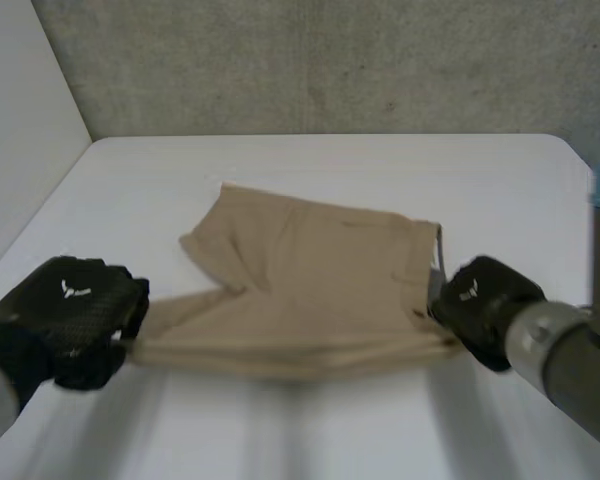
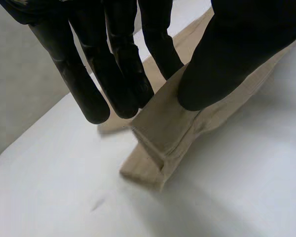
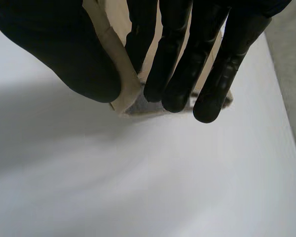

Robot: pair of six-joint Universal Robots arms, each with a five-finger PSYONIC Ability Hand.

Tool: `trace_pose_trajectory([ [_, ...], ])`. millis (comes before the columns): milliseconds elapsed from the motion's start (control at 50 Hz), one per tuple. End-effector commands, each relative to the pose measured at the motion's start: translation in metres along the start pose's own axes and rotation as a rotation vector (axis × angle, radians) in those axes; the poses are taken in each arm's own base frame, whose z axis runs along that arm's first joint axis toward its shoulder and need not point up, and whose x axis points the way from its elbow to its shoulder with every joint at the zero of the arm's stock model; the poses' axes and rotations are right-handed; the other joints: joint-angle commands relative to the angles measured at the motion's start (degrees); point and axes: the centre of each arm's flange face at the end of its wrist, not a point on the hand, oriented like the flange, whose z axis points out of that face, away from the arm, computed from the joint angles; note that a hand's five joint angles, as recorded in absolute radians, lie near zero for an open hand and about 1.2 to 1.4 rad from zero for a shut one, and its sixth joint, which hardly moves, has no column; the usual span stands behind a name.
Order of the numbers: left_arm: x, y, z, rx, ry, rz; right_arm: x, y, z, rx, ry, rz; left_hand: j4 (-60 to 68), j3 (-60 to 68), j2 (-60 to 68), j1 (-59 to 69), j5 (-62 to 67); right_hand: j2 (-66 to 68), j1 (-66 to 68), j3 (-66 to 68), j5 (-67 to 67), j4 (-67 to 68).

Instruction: Fold the shorts.

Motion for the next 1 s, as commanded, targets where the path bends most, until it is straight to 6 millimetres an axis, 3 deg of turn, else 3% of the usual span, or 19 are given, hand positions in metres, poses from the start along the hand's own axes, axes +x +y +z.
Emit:
trace_pose_trajectory([
  [20, 0.008, -0.013, -0.019, 0.106, 0.129, -0.002, 0.000, -0.009, -0.032, 0.124, -0.005, -0.053, 11.3, 11.6, 11.2, 15.2, 13.9, 12.8, 25.3, 11.9, 13.1, 11.7],
  [60, 0.005, -0.014, -0.016, 0.114, 0.112, -0.003, 0.000, -0.009, -0.032, 0.128, -0.008, -0.051, 11.3, 11.6, 11.2, 15.2, 13.9, 12.8, 25.3, 11.9, 13.1, 11.7],
  [120, -0.012, -0.012, 0.027, 0.157, 0.051, -0.003, 0.001, -0.008, -0.025, 0.130, -0.018, -0.036, 11.3, 11.6, 11.2, 15.2, 13.9, 12.8, 25.3, 11.9, 13.1, 11.7],
  [140, -0.015, -0.013, 0.035, 0.169, 0.040, 0.002, 0.000, -0.005, -0.001, 0.104, -0.035, -0.006, 11.3, 11.6, 11.2, 15.2, 13.9, 12.8, 25.3, 11.9, 13.1, 11.7],
  [180, -0.023, -0.015, 0.061, 0.208, 0.016, 0.012, -0.001, -0.005, 0.007, 0.105, -0.035, 0.000, 11.3, 11.6, 11.2, 15.2, 13.9, 12.8, 25.3, 11.9, 13.1, 11.7],
  [200, -0.025, -0.016, 0.069, 0.224, 0.008, 0.018, 0.003, -0.008, 0.029, 0.105, -0.004, 0.021, 11.3, 11.6, 11.2, 15.2, 13.9, 12.8, 25.3, 11.9, 13.1, 11.7],
  [240, -0.027, -0.017, 0.077, 0.238, 0.004, 0.023, 0.007, -0.009, 0.042, 0.099, 0.023, 0.036, 11.3, 11.6, 11.2, 15.2, 13.9, 12.8, 25.3, 11.9, 13.1, 11.7],
  [300, -0.030, -0.029, 0.119, 0.332, -0.018, 0.060, 0.011, -0.008, 0.059, 0.082, 0.065, 0.039, 11.3, 11.6, 11.2, 15.2, 13.9, 12.8, 25.3, 11.9, 13.1, 11.7],
  [340, -0.035, -0.036, 0.157, 0.366, -0.069, 0.072, 0.022, -0.010, 0.084, 0.062, 0.148, 0.049, 11.3, 11.6, 11.2, 15.2, 13.9, 12.8, 25.3, 11.9, 13.1, 11.7],
  [380, -0.039, -0.039, 0.174, 0.375, -0.107, 0.073, 0.025, -0.011, 0.090, 0.061, 0.171, 0.052, 11.3, 11.6, 11.2, 15.2, 13.9, 12.8, 25.3, 11.9, 13.1, 11.7],
  [400, -0.040, -0.041, 0.183, 0.379, -0.125, 0.074, 0.034, -0.013, 0.104, 0.061, 0.238, 0.062, 11.3, 11.6, 11.2, 15.2, 13.9, 12.8, 25.3, 11.9, 13.1, 11.7],
  [500, -0.037, -0.044, 0.241, 0.411, -0.145, 0.094, 0.045, -0.018, 0.122, 0.090, 0.329, 0.079, 11.3, 11.6, 11.2, 15.2, 13.9, 12.8, 25.3, 11.9, 13.1, 11.7],
  [600, -0.037, -0.045, 0.271, 0.459, -0.141, 0.103, 0.053, -0.026, 0.158, 0.201, 0.495, 0.067, 11.3, 11.6, 11.2, 15.2, 13.9, 12.8, 25.3, 11.9, 13.1, 11.7],
  [640, -0.034, -0.039, 0.297, 0.510, -0.131, 0.114, 0.052, -0.026, 0.162, 0.209, 0.508, 0.062, 11.3, 11.6, 11.2, 15.2, 13.9, 12.8, 25.3, 11.9, 13.1, 11.7],
  [700, -0.031, -0.033, 0.319, 0.566, -0.128, 0.129, 0.050, -0.025, 0.179, 0.236, 0.572, 0.020, 11.3, 11.6, 11.2, 15.2, 13.9, 12.8, 25.3, 11.9, 13.1, 11.7],
  [940, -0.020, -0.012, 0.359, 0.662, -0.144, 0.155, 0.042, -0.019, 0.222, 0.296, 0.699, -0.040, 11.3, 11.6, 11.2, 15.2, 13.9, 12.8, 25.3, 11.9, 13.1, 11.7],
  [960, -0.019, -0.011, 0.360, 0.670, -0.146, 0.156, 0.041, -0.017, 0.226, 0.291, 0.702, -0.037, 1.7, 2.0, 1.6, 5.6, 4.3, -21.0, -8.4, -21.9, -20.6, -22.1],
  [980, -0.018, -0.012, 0.360, 0.681, -0.150, 0.158, 0.041, -0.017, 0.226, 0.291, 0.702, -0.036, -17.4, -17.1, -17.5, -13.5, -14.8, -21.3, -8.8, -22.2, -21.0, -22.4],
  [1000, -0.017, -0.012, 0.360, 0.697, -0.164, 0.161, 0.042, -0.017, 0.229, 0.289, 0.708, -0.032, -58.7, -58.4, -58.8, -54.8, -56.1, -51.6, -39.1, -52.5, -51.3, -52.7],
])
